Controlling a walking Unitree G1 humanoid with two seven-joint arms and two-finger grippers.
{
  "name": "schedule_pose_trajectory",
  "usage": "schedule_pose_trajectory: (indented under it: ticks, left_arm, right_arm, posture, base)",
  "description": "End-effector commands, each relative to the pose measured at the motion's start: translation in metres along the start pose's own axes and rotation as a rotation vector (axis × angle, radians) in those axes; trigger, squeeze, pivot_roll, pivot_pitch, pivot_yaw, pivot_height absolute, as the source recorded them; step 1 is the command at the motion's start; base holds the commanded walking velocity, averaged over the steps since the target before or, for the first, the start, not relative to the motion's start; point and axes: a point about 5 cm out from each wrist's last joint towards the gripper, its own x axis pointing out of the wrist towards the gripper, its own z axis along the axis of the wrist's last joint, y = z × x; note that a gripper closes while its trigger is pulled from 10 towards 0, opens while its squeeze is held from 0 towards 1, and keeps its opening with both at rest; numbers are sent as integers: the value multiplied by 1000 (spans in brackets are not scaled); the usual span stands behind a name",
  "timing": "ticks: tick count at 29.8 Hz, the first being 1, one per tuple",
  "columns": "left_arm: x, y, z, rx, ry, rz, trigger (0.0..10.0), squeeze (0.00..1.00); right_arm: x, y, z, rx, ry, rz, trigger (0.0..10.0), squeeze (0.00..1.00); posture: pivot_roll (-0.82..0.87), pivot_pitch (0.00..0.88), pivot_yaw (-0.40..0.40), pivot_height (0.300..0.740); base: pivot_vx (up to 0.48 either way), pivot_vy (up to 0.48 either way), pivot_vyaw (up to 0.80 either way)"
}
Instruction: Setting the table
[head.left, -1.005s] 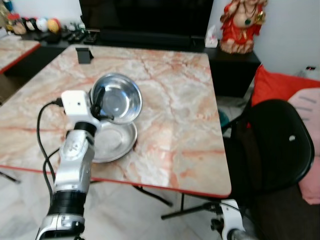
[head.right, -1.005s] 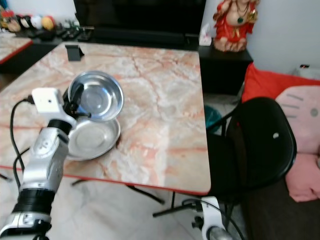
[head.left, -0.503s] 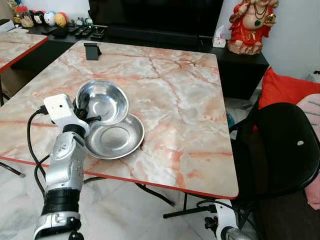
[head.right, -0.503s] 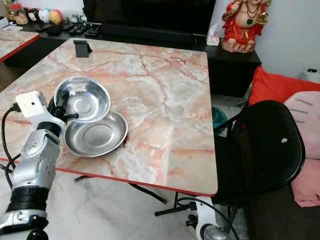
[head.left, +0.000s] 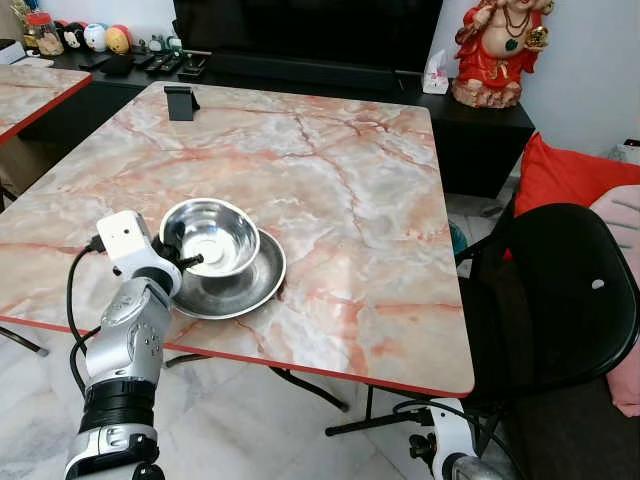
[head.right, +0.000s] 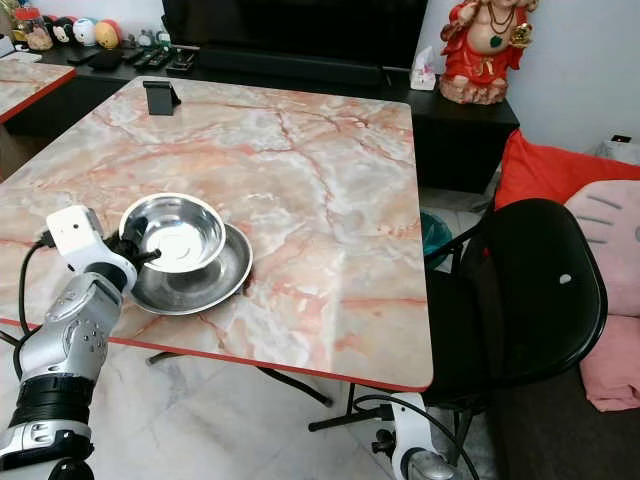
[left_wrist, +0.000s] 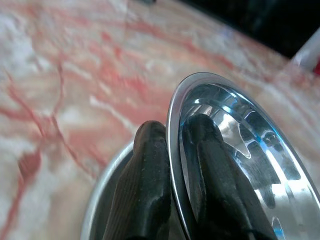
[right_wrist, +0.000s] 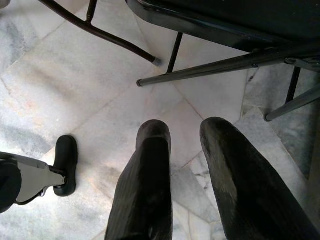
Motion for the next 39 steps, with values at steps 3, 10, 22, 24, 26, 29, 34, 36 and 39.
schedule_pose_trajectory:
  ticks: [3,10,22,24,26,29,34,36,39]
  left_arm:
    - [0,-4,1,33,20,-34,10000,0]
    - [0,-5,0,54,26,-25,10000,0]
    - [1,-8,2,75,31,-32,10000,251]
    - [1,-8,3,78,30,-35,10000,251]
    - [1,-8,3,78,30,-36,10000,251]
    - [0,-8,4,80,31,-37,10000,255]
    - [-2,-6,7,95,32,-52,10000,420]
    - [-2,-7,7,99,32,-57,10000,631]
    - [-3,-9,8,111,35,-80,10000,1000]
  right_arm:
    - [-1,-3,0,-12,6,-5,10000,0]
    - [-1,-3,0,-12,7,-6,10000,0]
    - [0,-3,1,-15,6,-6,10000,0]
    - [0,-3,1,-16,7,-6,10000,0]
    - [0,-3,1,-16,7,-6,10000,0]
    - [0,-3,1,-16,7,-6,10000,0]
    - [0,-3,1,-19,7,-4,10000,0]
    - [0,-3,1,-20,7,-4,10000,0]
    - [0,-3,1,-20,7,-4,10000,0]
  posture:
    - [68,0,-56,740]
    - [69,0,-57,740]
    - [72,0,-56,740]
    - [72,0,-56,740]
    - [73,0,-56,740]
    - [76,0,-58,740]
    - [80,0,-60,740]
    - [82,0,-61,740]
    - [82,0,-61,740]
  base:
    - [0,0,0]
    - [0,0,0]
    - [0,0,0]
    - [0,0,0]
    - [0,0,0]
    - [0,0,0]
    - [0,0,0]
    - [0,0,0]
    - [0,0,0]
